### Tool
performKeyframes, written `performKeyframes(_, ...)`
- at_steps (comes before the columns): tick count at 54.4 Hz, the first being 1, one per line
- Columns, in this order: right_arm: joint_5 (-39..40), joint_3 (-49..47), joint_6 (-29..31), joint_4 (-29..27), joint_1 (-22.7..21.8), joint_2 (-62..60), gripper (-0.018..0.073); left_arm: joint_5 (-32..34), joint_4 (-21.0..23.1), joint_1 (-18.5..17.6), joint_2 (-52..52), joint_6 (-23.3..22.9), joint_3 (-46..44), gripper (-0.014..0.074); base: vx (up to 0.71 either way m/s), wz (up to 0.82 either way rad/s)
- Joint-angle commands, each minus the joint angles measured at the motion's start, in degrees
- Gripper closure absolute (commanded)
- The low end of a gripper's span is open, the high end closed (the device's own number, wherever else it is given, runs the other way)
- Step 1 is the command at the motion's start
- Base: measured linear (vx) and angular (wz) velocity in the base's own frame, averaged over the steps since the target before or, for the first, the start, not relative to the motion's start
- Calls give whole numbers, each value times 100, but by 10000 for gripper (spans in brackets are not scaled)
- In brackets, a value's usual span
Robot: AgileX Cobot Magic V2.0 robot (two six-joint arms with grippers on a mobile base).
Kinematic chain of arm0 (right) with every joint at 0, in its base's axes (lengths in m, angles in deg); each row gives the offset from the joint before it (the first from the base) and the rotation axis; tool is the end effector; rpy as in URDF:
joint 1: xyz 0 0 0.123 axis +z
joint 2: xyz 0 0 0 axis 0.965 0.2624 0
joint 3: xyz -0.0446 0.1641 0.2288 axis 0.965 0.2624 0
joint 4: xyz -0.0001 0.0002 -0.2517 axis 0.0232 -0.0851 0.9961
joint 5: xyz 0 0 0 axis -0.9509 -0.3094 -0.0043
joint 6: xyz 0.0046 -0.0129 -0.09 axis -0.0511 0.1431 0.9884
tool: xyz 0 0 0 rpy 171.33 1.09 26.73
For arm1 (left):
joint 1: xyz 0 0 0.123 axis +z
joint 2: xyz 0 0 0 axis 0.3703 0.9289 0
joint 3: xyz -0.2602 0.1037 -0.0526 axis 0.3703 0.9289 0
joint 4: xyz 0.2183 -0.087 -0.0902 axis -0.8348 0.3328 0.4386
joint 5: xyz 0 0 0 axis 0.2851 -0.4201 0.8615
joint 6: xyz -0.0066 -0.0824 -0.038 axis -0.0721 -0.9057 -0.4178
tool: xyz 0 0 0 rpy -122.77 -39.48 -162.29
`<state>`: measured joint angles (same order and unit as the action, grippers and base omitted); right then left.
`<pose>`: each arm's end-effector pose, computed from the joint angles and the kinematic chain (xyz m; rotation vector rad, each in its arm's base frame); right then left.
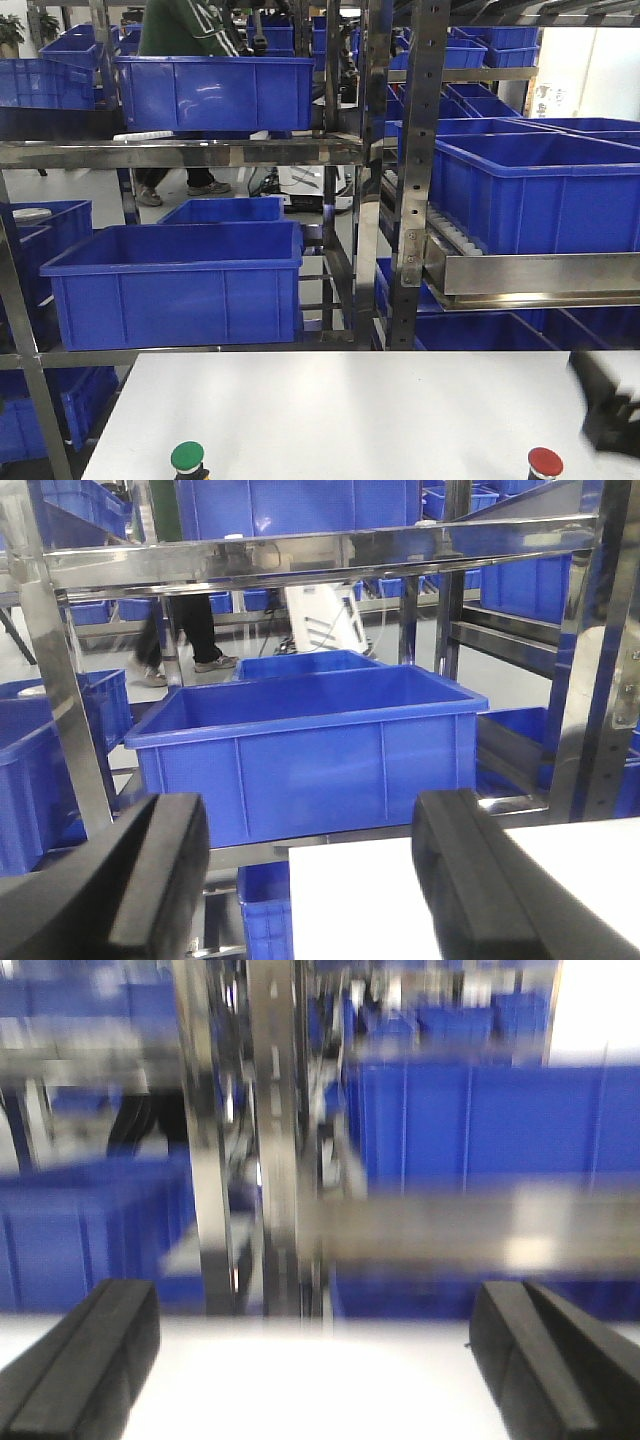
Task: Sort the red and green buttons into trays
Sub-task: 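Lower left gripper onto green button and right gripper onto red button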
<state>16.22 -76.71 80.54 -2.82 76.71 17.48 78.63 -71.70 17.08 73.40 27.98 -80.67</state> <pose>0.2131 0.0071 0.2540 -0.0186 1.6723 0.0339 0.2041 -0.0160 0.3087 0.0672 1.6570 -0.0508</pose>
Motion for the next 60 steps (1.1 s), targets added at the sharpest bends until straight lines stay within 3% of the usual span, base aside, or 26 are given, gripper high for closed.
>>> performKeyframes(1,1475,414,-83,0,-23,708,-95,438,6,-2,37,-43,-170,36,0,0)
performKeyframes(9,3374,965,-74,0,-23,2253,-32,443,6,-2,268,-43,-170,36,0,0)
performKeyframes(17,4679,902,-74,0,-23,3708,1,500,6,-2,495,-43,-170,36,0,0)
performKeyframes(28,4666,164,-136,44,-23,5096,3,624,6,-2,754,-43,-170,36,0,0)
performKeyframes(45,4643,-1281,-355,83,-30,6020,19,805,1,-2,881,-43,-170,36,0,0)
performKeyframes(49,4521,-1459,-509,58,-30,6047,93,783,1,-2,886,-43,-170,36,0,0)
performKeyframes(52,4408,-1514,-521,0,-30,6047,200,742,1,-7,909,-104,-170,36,0,0)
performKeyframes(60,4307,-1489,-521,-78,-30,6047,578,502,-300,-234,1196,-547,-170,36,0,0)
